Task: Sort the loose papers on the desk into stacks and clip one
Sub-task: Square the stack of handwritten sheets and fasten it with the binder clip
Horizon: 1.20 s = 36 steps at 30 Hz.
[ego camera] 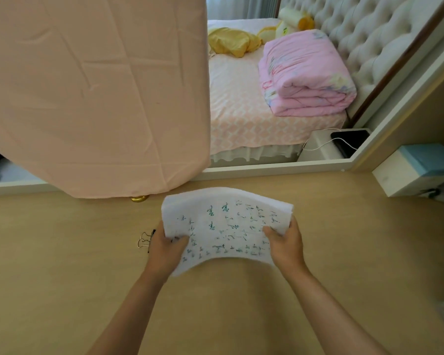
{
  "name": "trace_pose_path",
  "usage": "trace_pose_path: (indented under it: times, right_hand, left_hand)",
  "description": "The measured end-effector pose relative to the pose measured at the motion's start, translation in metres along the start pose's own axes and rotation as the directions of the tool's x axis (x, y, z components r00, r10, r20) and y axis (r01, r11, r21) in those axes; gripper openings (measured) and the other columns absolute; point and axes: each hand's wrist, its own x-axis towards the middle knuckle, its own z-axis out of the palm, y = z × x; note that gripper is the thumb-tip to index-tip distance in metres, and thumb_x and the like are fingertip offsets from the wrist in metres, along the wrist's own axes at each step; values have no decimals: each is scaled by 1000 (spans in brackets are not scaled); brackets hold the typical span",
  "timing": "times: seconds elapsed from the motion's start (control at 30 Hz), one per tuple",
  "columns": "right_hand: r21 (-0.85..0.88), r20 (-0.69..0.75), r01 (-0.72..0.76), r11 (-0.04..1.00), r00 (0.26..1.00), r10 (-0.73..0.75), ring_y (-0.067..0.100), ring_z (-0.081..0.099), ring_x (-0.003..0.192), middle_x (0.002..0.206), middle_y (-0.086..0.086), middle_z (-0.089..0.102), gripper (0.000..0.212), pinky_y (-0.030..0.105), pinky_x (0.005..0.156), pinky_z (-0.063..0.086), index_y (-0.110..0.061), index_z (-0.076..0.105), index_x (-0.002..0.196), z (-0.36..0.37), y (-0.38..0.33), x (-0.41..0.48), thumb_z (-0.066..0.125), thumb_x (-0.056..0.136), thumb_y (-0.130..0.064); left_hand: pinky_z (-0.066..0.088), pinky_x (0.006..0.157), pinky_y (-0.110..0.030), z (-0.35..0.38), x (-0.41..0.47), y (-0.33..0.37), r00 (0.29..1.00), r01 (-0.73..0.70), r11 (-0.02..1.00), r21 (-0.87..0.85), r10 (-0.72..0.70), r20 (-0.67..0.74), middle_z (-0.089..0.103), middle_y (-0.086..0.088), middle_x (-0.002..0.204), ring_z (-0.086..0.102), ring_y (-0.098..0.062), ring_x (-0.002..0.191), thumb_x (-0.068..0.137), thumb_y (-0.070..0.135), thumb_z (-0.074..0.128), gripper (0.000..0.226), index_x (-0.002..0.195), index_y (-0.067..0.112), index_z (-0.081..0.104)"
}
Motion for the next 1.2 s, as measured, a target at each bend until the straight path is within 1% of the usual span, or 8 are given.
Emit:
trace_pose_path:
  times: [0.2,0.43,0.63,0.73,0.93,1.03,1.1,1.2]
  right_hand:
    - [100,72,10,995,997,-17,2,69,92,105,-2,70,45,31,83,56,-16,56,121,-5,9,-2,63,83,8]
    - [69,-2,88,994,996,-88,-6,64,84,96,-4,67,42,16,76,51,-16,58,109,-1,14,0,54,81,16]
    - [46,-23,76,996,997,-75,-6,63,80,92,-6,68,45,23,76,50,-27,62,93,3,11,5,50,80,14]
    - [48,-55,44,998,998,-42,8,64,83,90,-4,68,42,28,76,51,-27,63,89,6,8,7,51,79,11]
    - [61,-71,16,998,997,-11,10,60,74,80,-5,65,39,26,68,47,-25,61,79,8,1,7,50,78,12]
    - [64,-68,3,998,998,1,10,59,73,79,-5,65,38,26,65,47,-24,61,78,7,-1,6,49,78,13]
    - [71,-61,-7,997,998,12,12,58,73,78,-4,64,37,27,64,47,-23,61,78,6,-3,5,49,78,12]
    - [60,-48,-12,998,999,15,13,59,72,78,-3,65,35,28,64,47,-21,62,78,5,-2,6,49,79,11]
  left_hand:
    - [57,86,-43,7,-10,-2,989,-8,992,-122,-11,-150,72,13,102,68,-3,97,75,5,77,47,111,31,64]
    - [49,79,-34,1,-16,11,968,-197,953,-229,152,-198,60,-8,112,59,-19,98,76,47,64,48,117,22,59]
    - [40,70,-40,15,-10,27,935,-39,951,-307,-74,-347,56,1,79,52,-19,77,86,47,56,26,79,22,60]
    - [37,72,-37,12,-9,27,928,1,944,-331,-124,-352,55,1,88,49,-19,83,83,44,57,25,86,20,62]
    - [40,77,-34,6,-12,41,922,-12,965,-263,-91,-377,63,13,84,55,-9,81,94,22,53,16,85,17,65]
    - [45,89,-30,-5,-13,53,857,-204,965,162,256,-447,69,12,102,61,-12,100,89,15,55,18,102,21,67]
    - [41,99,-31,-2,-11,75,738,-458,706,540,641,-211,65,7,119,57,-13,113,85,21,60,32,117,18,65]
    - [33,110,-34,37,-4,104,731,-658,348,668,507,456,54,8,137,47,-12,126,83,52,58,65,140,24,46]
